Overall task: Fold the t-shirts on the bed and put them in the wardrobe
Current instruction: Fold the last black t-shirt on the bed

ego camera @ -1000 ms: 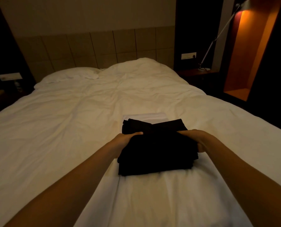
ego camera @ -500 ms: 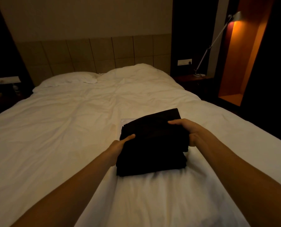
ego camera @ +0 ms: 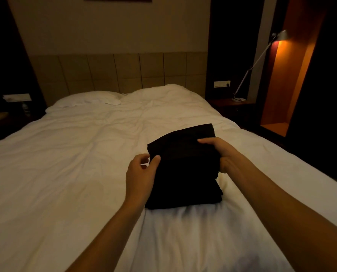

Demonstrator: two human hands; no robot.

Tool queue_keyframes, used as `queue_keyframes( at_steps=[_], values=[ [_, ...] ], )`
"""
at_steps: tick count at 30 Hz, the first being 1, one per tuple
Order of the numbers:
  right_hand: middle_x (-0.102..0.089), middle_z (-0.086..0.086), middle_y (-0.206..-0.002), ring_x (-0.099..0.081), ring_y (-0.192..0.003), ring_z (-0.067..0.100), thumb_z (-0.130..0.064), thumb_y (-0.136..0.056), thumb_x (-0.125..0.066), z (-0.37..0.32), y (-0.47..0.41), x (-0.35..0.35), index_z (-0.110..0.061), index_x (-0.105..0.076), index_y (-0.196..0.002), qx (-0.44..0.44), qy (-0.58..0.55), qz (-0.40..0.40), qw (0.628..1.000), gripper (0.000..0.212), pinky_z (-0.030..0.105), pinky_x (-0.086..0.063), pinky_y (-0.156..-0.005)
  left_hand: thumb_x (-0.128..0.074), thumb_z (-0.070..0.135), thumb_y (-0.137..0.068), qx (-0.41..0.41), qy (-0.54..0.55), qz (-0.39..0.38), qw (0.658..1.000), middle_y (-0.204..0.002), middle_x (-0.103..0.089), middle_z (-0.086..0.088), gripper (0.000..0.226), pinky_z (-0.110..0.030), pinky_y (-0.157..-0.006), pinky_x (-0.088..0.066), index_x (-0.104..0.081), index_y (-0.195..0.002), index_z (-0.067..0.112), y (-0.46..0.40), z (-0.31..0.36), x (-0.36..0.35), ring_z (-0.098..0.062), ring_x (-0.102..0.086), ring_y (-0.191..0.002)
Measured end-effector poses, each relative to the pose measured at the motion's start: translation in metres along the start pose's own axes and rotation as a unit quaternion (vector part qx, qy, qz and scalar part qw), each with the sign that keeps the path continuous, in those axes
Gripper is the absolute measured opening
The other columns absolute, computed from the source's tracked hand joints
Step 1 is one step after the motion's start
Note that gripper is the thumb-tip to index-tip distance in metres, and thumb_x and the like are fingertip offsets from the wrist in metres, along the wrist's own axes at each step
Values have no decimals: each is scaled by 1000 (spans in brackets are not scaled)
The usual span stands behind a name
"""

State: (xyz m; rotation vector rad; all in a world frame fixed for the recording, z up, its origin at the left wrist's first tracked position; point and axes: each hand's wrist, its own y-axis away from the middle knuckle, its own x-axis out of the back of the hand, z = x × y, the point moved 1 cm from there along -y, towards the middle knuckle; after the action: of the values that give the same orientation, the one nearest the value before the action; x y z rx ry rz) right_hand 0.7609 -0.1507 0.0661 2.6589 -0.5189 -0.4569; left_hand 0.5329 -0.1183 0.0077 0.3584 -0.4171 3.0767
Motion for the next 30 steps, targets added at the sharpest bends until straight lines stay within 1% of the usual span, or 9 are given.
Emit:
queue_keyframes(
  at_steps=[2,4,7,9,12,14,20,24,30],
  values=[
    [-70,14,-101,-68,-89,30,-15,-86,-69,1,6,-5,-9,-64,-111,1,-9,9,1000,27,36,-59,-60,-62,40,-93,-11,35,-10,999,-89,-68,0,25,-32,-72,-54,-66,-96,15,25,19,0,-14,-64,-80],
    [-70,15,-103,-68,-91,31,-17,-85,-70,5,13,-12,-8,-64,-113,9,-8,15,1000,30,39,-56,-60,-58,44,-94,98,110,-84,985,-82,-70,-8,38,-30,-64,-52,-68,-91,8,44,27,-9,-18,-65,-71],
    [-70,17,-108,-68,-94,32,-20,-83,-72,12,24,-22,-6,-64,-118,31,-16,20,999,39,38,-54,-63,-52,71,-84,316,272,-242,876,-113,-68,-20,80,-38,-82,-56,-61,-116,-1,60,27,-27,-31,-68,-98],
    [-70,16,-109,-68,-96,32,-20,-81,-73,15,31,-26,-6,-63,-121,40,-22,27,999,43,38,-54,-63,-52,81,-74,377,407,-285,781,-138,-50,-27,105,-47,-101,-45,-45,-138,-2,60,23,-33,-39,-53,-124],
    [-70,16,-107,-67,-95,32,-19,-82,-73,16,41,-29,-6,-64,-118,41,-27,33,998,39,39,-52,-62,-51,84,-71,389,542,-260,698,-145,-38,-28,107,-58,-112,-29,-38,-145,8,54,29,-40,-46,-33,-138],
    [-70,17,-105,-66,-93,33,-20,-83,-72,16,47,-30,-5,-64,-117,41,-28,33,998,37,40,-52,-62,-54,80,-73,376,606,-206,671,-138,-46,-26,94,-63,-109,-32,-46,-138,12,52,36,-46,-48,-40,-130],
    [-69,17,-108,-67,-95,34,-17,-81,-73,18,57,-24,-7,-62,-121,39,-30,38,998,42,41,-55,-64,-48,77,-82,317,629,-69,706,-125,-60,-17,67,-56,-104,-42,-60,-119,23,55,43,-46,-40,-55,-115],
    [-70,17,-109,-68,-97,33,-15,-82,-72,16,68,-14,-7,-62,-120,34,-21,33,999,40,41,-57,-68,-47,82,-78,312,625,-67,713,-129,-60,-15,75,-55,-106,-41,-59,-126,26,51,34,-35,-40,-55,-118],
    [-75,16,-94,-73,-76,32,-15,-83,-70,15,88,-6,-8,-64,-119,29,-26,17,999,37,37,-60,-55,-37,85,-80,298,607,-60,734,-129,-61,-14,76,-55,-105,-41,-64,-120,27,56,23,-9,-40,-53,-121]
  ],
)
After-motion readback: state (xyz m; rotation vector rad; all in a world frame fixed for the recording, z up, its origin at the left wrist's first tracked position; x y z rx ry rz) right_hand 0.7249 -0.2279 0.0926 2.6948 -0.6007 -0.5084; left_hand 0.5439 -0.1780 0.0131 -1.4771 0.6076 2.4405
